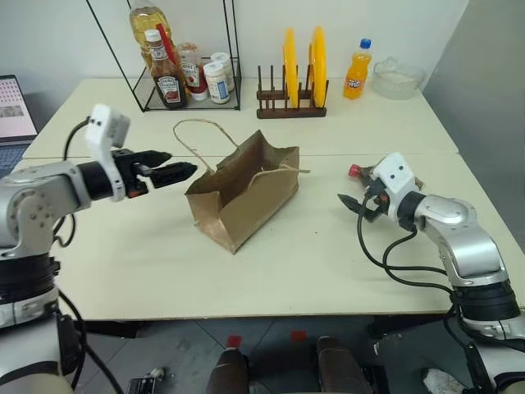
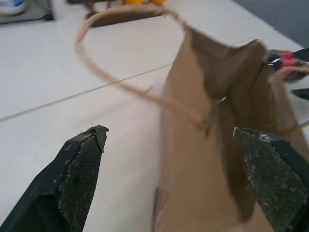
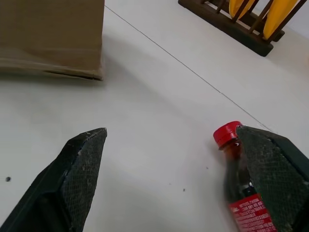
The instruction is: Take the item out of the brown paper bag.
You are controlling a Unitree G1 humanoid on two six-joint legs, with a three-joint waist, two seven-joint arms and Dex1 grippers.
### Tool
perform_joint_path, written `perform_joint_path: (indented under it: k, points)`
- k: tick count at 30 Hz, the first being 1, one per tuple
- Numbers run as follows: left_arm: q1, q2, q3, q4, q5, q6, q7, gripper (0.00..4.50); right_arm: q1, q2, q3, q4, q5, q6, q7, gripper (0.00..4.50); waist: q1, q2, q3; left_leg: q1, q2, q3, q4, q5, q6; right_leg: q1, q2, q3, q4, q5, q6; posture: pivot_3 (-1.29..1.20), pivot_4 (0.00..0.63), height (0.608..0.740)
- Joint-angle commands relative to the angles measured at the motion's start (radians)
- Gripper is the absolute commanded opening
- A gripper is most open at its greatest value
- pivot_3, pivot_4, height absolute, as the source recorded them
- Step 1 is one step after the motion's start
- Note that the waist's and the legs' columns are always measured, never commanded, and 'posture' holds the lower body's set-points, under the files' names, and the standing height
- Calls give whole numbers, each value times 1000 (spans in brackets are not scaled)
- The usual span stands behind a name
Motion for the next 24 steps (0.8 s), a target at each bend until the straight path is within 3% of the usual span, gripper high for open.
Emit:
perform_joint_path:
  k: [1,5,8,12,17,24]
  points:
    - [71,20,137,-84,-16,30,68,4471,22,6,-90,-96,57,35,-31,4500,2,0,0,0,0,0,0,0,1,0,0,0,0,0,0,0,150,740]
    - [279,-77,236,-285,30,-69,180,4471,137,104,-145,-247,101,85,-137,4500,4,0,-1,-1,0,0,-1,0,-1,0,0,0,-1,0,0,0,150,740]
    - [422,-222,278,-424,29,-124,274,4471,226,197,-134,-359,113,139,-221,4500,8,0,-1,-1,0,0,-2,1,-2,0,0,0,-2,0,-1,0,150,740]
    - [618,-445,182,-535,172,-267,466,4471,350,282,-74,-404,35,79,-336,4500,13,-2,-3,2,1,1,-1,0,1,2,0,2,-1,0,-1,0,150,740]
    - [791,-540,-20,-549,317,-426,516,4471,422,323,-64,-393,-1,60,-408,4500,25,-3,-3,2,0,1,0,-1,1,2,0,2,-1,0,-1,0,150,740]
    - [844,-652,-203,-507,425,-545,590,4471,536,369,-39,-416,-20,53,-458,4500,38,-3,-5,2,0,1,-1,-1,2,3,0,2,-2,0,-1,0,150,740]
